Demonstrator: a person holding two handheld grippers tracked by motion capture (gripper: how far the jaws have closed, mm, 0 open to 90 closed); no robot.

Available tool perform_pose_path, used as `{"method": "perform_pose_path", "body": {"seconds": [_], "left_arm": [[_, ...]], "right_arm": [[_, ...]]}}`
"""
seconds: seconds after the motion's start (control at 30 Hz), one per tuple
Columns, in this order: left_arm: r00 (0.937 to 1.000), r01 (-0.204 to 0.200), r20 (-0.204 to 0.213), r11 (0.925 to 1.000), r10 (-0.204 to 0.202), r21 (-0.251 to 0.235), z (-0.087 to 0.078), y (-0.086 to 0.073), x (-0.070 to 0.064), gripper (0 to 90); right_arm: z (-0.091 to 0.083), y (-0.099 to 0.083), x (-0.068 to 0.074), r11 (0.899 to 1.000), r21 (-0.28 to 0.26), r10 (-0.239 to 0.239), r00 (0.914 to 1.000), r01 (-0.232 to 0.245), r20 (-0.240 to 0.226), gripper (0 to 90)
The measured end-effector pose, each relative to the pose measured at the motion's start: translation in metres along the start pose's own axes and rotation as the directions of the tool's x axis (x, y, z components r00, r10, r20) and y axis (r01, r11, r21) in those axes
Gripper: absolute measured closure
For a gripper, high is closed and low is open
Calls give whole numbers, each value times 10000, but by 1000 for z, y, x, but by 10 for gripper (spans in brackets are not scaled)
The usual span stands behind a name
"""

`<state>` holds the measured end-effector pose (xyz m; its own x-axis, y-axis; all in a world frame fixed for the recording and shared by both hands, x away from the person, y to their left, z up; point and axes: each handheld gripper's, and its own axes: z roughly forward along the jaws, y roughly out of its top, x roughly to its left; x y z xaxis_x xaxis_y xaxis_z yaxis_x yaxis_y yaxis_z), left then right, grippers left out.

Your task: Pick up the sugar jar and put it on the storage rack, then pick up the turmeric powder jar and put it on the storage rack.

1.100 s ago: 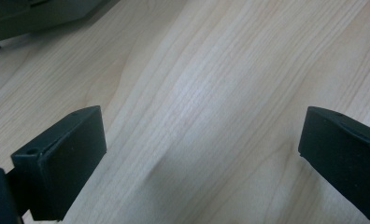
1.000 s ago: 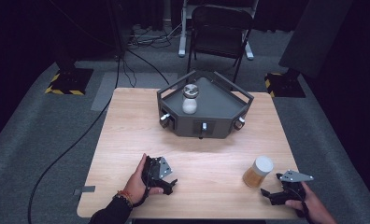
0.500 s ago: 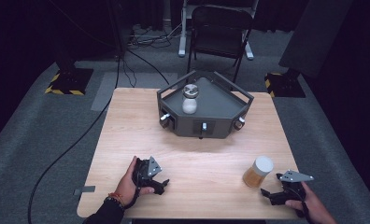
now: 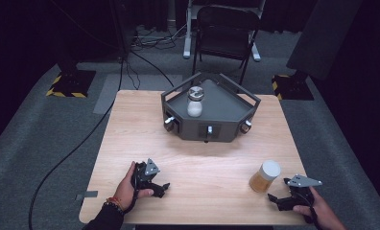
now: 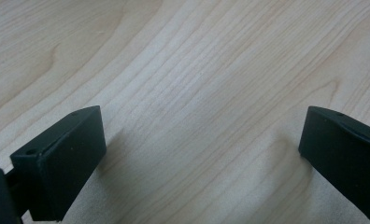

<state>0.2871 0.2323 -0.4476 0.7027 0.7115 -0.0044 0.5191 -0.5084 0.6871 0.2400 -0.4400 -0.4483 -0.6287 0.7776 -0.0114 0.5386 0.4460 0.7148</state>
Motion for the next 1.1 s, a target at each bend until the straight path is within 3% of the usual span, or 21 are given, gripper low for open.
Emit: {"method": "perform_pose_path", "body": {"seconds": [1.1], "left_arm": [[10000,72,-10,10000,-72,-4,-2,-3,5,0]], "right_arm": [[2,2,-2,10000,-4,-72,9999,72,-82,0]]}}
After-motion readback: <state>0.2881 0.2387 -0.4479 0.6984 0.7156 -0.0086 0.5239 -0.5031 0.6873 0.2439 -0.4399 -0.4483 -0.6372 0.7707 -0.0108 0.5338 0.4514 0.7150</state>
